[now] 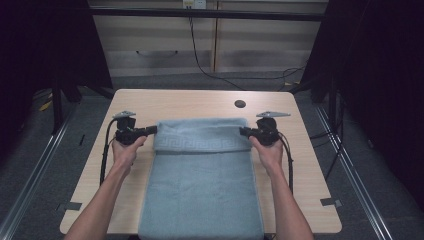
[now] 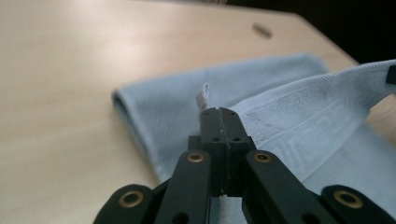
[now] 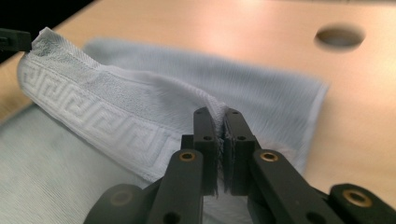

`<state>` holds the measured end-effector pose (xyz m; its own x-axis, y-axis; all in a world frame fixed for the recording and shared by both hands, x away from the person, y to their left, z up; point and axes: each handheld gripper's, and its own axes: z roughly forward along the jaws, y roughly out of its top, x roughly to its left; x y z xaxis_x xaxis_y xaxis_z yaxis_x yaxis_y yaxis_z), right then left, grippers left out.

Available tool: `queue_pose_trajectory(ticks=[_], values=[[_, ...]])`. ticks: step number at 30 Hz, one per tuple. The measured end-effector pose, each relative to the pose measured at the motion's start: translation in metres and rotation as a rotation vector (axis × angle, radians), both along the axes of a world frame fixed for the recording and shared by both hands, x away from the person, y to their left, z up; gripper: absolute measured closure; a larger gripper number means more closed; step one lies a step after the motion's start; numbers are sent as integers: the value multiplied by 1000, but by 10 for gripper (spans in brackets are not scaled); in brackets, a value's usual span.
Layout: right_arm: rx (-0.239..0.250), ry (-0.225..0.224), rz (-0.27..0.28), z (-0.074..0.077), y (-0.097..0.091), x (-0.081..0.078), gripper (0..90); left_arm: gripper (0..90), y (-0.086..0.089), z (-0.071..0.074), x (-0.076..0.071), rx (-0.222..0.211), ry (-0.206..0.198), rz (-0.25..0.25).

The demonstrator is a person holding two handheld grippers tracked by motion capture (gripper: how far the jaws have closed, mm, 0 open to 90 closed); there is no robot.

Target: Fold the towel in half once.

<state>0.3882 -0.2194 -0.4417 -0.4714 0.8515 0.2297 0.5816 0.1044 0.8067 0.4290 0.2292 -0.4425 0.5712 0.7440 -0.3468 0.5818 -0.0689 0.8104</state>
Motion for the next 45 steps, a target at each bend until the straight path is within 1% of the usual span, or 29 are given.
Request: queue_pose_trajectory(ticks=[3,4,6,7,8,9,13,16,18,19,20,21,22,24,26,27,28,29,31,32,33,34,36,37,38,41,42,44,45], values=[[30,-64,-4,33,-8,1,861,900,-3,37,4,-23,-62,-4],[42,-88,-6,46,-10,2,861,900,-4,45,5,-26,-75,-8],[41,-118,-7,64,-13,4,861,900,-5,67,7,-41,-111,-9],[41,-134,-7,74,-13,4,861,900,-5,77,8,-61,-128,-15],[45,-154,-5,84,-14,4,861,900,-4,91,7,-68,-155,-23],[51,-178,0,96,-15,3,861,900,-4,99,6,-70,-171,-21],[55,-251,14,129,-16,-2,862,900,1,136,1,-91,-242,-39],[69,-311,25,156,-17,-11,862,900,7,158,-11,-150,-288,-46],[76,-353,40,173,-16,-22,861,900,12,170,-24,-151,-326,-75],[84,-374,53,181,-16,-30,861,900,12,173,-30,-157,-336,-80],[89,-388,63,185,-17,-35,861,900,14,176,-40,-159,-357,-97],[94,-402,78,189,-17,-44,862,900,15,176,-49,-172,-363,-114],[105,-405,90,189,-17,-52,862,900,16,174,-58,-169,-362,-120],[100,-398,119,186,-17,-66,861,900,19,168,-74,-165,-373,-143],[90,-389,134,176,-18,-83,862,900,23,156,-93,-186,-360,-148],[89,-380,143,171,-19,-92,862,900,24,151,-101,-171,-364,-156],[87,-373,145,166,-20,-100,862,900,26,145,-109,-154,-355,-154],[98,-365,155,161,-22,-107,861,900,28,140,-117,-156,-351,-162],[89,-343,165,151,-23,-124,861,900,33,128,-132,-159,-331,-179],[87,-338,174,146,-24,-133,861,900,35,121,-139,-135,-336,-185],[97,-331,185,139,-25,-141,861,900,37,113,-147,-134,-325,-192],[95,-310,193,132,-25,-149,861,900,39,104,-153,-130,-308,-198],[64,-277,206,114,-24,-165,860,900,40,82,-165,-85,-278,-192],[84,-256,223,100,-24,-174,860,900,42,74,-168,-89,-261,-196],[93,-241,228,91,-25,-179,860,900,44,63,-173,-100,-235,-199],[109,-162,246,52,-24,-199,858,900,48,29,-189,-102,-174,-204],[138,-130,252,35,-25,-205,858,900,49,23,-192,-94,-169,-209],[141,-99,250,17,-25,-213,857,900,51,7,-203,-104,-148,-214],[146,-80,246,8,-25,-217,856,900,51,0,-208,-107,-131,-227]])
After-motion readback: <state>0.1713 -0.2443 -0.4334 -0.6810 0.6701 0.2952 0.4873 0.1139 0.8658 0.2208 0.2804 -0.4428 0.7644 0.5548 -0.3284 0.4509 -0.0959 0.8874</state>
